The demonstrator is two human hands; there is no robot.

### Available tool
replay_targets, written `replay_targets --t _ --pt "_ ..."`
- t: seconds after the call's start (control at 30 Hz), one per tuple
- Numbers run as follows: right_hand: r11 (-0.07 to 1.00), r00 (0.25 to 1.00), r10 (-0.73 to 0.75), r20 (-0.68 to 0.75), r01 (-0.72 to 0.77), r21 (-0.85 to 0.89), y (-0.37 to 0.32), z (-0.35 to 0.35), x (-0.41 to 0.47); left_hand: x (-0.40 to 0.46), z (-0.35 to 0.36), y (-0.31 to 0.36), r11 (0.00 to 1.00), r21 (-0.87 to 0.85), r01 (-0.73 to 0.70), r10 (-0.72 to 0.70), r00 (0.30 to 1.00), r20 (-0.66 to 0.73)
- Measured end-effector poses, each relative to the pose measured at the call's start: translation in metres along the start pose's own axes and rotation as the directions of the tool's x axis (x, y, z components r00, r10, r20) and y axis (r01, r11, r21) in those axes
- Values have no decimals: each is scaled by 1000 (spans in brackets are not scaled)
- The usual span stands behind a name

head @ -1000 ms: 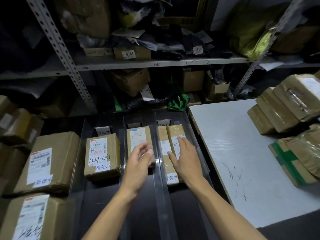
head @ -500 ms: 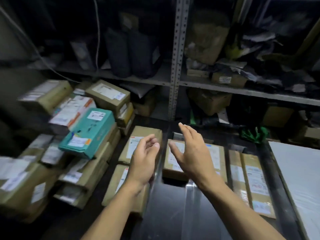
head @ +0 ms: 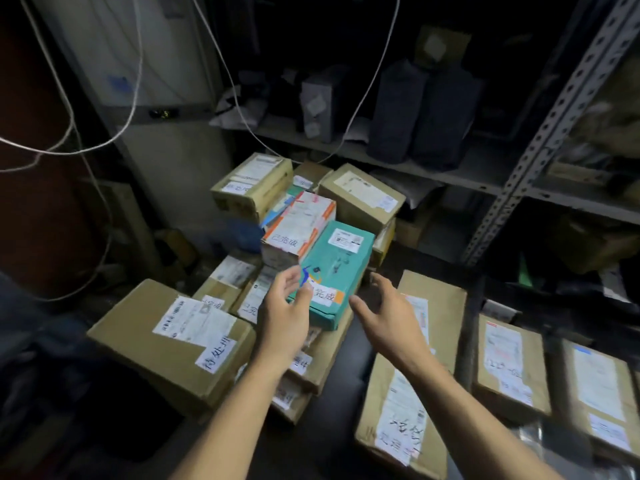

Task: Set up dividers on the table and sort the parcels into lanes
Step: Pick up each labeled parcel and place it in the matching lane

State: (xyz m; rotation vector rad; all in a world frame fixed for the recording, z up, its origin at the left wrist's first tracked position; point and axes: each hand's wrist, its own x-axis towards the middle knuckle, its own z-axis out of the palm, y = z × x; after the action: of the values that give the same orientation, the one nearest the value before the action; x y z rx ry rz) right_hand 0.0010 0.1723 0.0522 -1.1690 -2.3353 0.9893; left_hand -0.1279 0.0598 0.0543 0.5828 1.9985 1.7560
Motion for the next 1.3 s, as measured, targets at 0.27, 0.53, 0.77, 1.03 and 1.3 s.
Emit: replay_targets --t 0.27,0.53,0.77,1.03,1.3 --pt "914 937 331 110 -347 208 12 67 34 58 -10 -46 954 224 199 -220 973 73" --pt "860 930 321 179 -365 357 17 81 30 56 -4 -57 922 341 187 -229 970 87" --pt "783 933 331 144 -356 509 25 56 9 36 16 -47 955 276 110 -130 990 55" --pt "755 920 389 58 -354 552 74 -7 -40 -17 70 -39 963 266 52 -115 966 230" --pt "754 894 449 -1 -378 537 135 -68 -109 -90 130 -40 948 317 27 -150 917 370"
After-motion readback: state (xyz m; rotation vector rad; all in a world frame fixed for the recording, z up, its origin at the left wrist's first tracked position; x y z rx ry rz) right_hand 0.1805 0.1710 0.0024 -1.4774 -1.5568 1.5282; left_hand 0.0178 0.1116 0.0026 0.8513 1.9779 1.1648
